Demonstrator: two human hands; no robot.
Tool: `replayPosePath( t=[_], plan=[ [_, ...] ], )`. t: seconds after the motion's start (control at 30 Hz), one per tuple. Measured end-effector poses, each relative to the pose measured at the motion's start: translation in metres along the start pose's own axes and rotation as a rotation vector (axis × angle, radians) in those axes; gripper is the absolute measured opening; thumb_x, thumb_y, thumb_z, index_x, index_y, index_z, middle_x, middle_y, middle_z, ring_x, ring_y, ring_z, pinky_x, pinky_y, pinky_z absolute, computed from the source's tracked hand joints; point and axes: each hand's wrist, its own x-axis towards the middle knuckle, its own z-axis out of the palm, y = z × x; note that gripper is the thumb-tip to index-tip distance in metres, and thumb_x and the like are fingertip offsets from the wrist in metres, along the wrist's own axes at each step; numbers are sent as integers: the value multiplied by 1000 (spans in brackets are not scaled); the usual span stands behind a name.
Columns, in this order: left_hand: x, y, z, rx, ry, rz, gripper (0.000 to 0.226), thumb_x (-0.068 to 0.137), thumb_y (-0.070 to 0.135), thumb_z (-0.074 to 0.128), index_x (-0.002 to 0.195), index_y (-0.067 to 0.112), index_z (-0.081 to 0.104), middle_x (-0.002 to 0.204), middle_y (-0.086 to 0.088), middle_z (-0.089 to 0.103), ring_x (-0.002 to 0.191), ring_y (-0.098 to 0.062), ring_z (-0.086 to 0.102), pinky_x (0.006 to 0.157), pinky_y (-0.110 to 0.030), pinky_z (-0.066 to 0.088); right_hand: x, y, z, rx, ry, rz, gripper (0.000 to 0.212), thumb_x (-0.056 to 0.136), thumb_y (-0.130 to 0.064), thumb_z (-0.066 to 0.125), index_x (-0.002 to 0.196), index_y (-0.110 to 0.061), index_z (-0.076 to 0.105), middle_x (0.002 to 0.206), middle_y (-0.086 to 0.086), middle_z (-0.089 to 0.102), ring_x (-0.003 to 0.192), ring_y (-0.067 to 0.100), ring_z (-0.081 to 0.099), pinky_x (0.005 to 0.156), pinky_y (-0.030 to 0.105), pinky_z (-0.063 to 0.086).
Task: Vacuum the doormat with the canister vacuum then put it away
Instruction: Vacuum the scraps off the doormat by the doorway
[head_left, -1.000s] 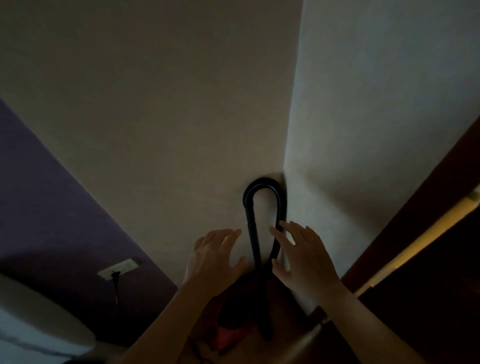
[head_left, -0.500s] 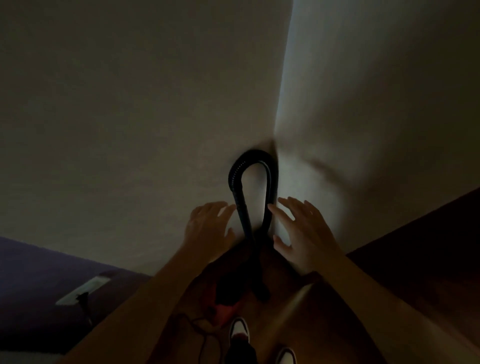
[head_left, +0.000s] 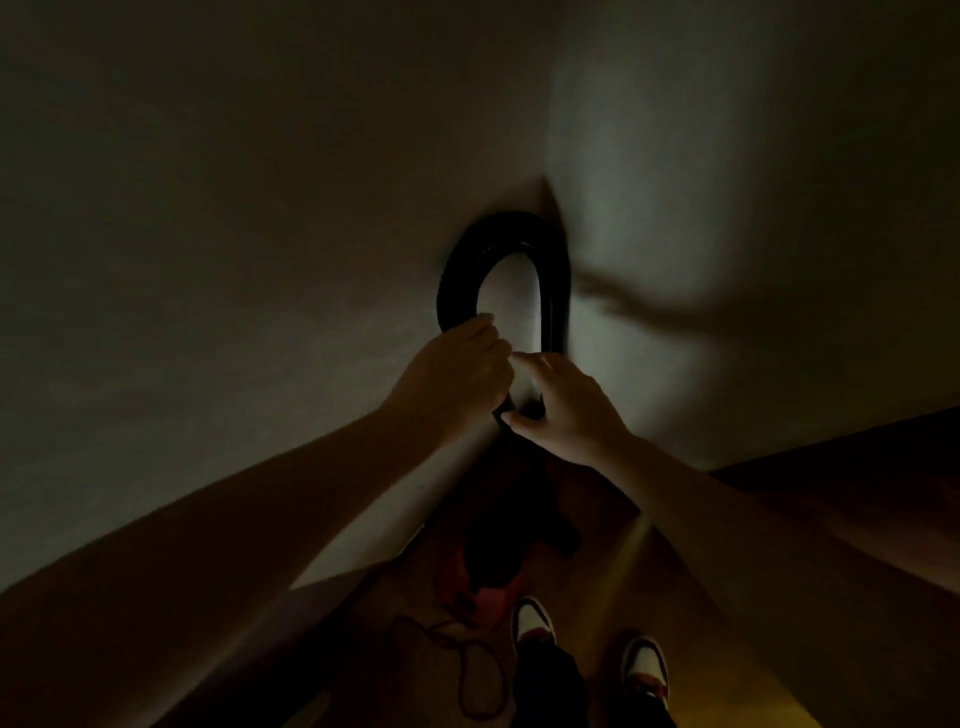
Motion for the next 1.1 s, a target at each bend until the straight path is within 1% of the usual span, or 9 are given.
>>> replayPosePath(
  t=[0.1,0.23,0.4,0.57,0.73,0.87,0.97,1.03,1.1],
  plan=[
    [15,-2,-2,100,-153,-38,10,94,17,61,93,12,70,90,-2,67,96,-25,60,107,-40,36,11,3,19,90,-27,54,71,88,-44,71,148,-20,39,141,5,52,124,22,54,100,40,48],
    [25,-3,1,107,-165,-55,15,96,20,56,86,16,66,83,0,63,89,-22,56,96,-37,37,13,9,41,189,-51,125,72,86,-44,73,146,-21,41,139,3,52,123,19,53,100,36,46],
    [26,-5,0,63,-148,-67,13,97,22,55,90,19,65,85,-1,62,91,-22,53,97,-37,38,-4,22,47,287,-55,191,73,84,-40,77,146,-21,44,141,2,51,128,18,50,106,35,42],
    [18,0,-14,27,-140,-101,10,93,26,59,96,20,65,91,-1,65,97,-23,54,99,-37,35,-35,31,43,352,-1,261,71,86,-35,78,147,-20,45,143,0,51,131,15,47,102,20,33],
    [8,16,-29,-6,-163,-121,11,92,33,60,100,26,65,95,4,66,100,-20,56,99,-36,32,-72,39,45,410,2,310,71,82,-36,81,144,-15,51,142,2,53,131,16,49,102,19,33],
    [7,39,-41,-102,-165,-140,21,91,49,61,102,33,68,94,10,68,96,-15,58,98,-34,32,-114,43,44,485,-31,356,49,80,-37,82,124,-26,62,115,-8,64,109,3,59,90,20,46],
    [8,63,-53,-188,-182,-139,28,91,58,56,102,35,68,95,12,68,99,-13,57,98,-34,29,-152,50,41,549,19,390,36,81,-33,82,110,-34,61,96,-21,63,93,-18,58,76,4,40],
    [9,84,-61,-240,-170,-144,26,91,57,56,98,34,68,93,12,67,98,-13,57,97,-34,29,-177,55,35,581,67,412,41,81,-30,83,115,-32,60,99,-24,62,94,-17,57,79,2,39],
    [11,108,-72,-261,-161,-130,26,91,57,55,93,34,66,87,12,65,94,-14,58,94,-34,29,-204,64,28,620,74,443,46,81,-26,83,121,-28,60,105,-20,61,101,-6,58,83,2,40]
  ],
)
